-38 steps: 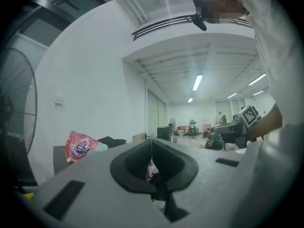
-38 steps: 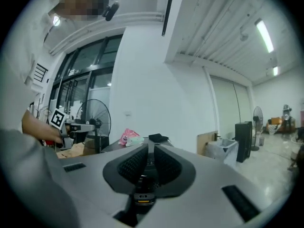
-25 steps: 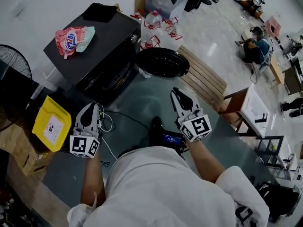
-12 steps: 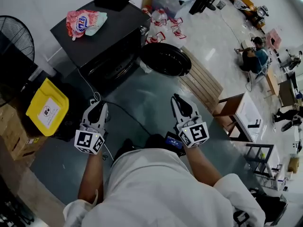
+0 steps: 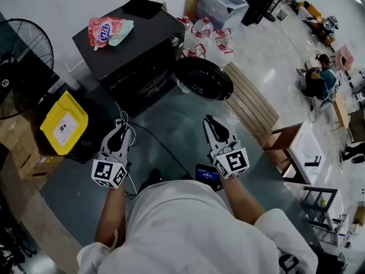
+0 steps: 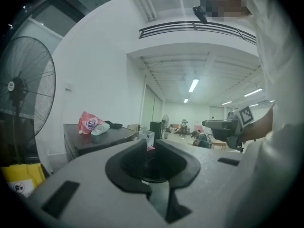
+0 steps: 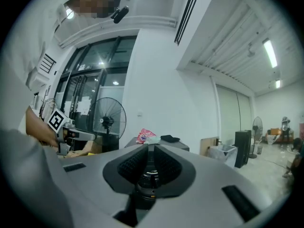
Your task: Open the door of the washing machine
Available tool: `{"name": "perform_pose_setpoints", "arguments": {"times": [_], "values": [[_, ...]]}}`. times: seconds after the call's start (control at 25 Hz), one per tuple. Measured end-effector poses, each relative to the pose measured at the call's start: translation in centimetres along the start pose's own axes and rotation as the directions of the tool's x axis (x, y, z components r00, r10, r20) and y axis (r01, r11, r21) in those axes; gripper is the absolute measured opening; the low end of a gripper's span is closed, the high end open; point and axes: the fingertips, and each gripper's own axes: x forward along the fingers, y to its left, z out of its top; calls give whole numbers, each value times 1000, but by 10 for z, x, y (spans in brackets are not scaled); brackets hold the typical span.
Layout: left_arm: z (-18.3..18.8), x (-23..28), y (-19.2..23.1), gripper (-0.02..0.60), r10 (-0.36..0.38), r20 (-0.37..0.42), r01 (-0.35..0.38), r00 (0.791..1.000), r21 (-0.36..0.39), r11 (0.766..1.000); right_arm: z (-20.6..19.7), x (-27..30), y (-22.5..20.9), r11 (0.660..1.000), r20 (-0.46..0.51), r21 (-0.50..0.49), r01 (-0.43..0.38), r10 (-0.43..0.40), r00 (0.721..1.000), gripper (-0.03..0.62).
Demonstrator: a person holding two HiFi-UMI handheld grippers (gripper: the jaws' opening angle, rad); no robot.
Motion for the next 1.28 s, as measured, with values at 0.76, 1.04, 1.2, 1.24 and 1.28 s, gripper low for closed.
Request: {"name": "perform_pose_setpoints", "arguments": {"times": [0.76,1.04,1.2,1.24,1.28], "values": [[-30,-3,-80,52,16,-28,-17,999,-17,1000,-56,-80,-40,999,-40,43,8,-6,999,57],[-3,6,-68,55,-17,9,17,1000,33,999,-36,-78,-31,998,-17,21,54,-54,998,54],[-5,1,-61,58,-3,9,3,1000,26,1000,-36,-75,-28,997,-21,36,62,-61,998,52],[-8,-1,-60,58,0,6,0,1000,17,1000,-37,-76,-27,997,-22,39,64,-63,998,51],[-10,-3,-60,58,2,3,-2,1000,11,1000,-38,-75,-26,997,-23,42,66,-65,998,51]]}}
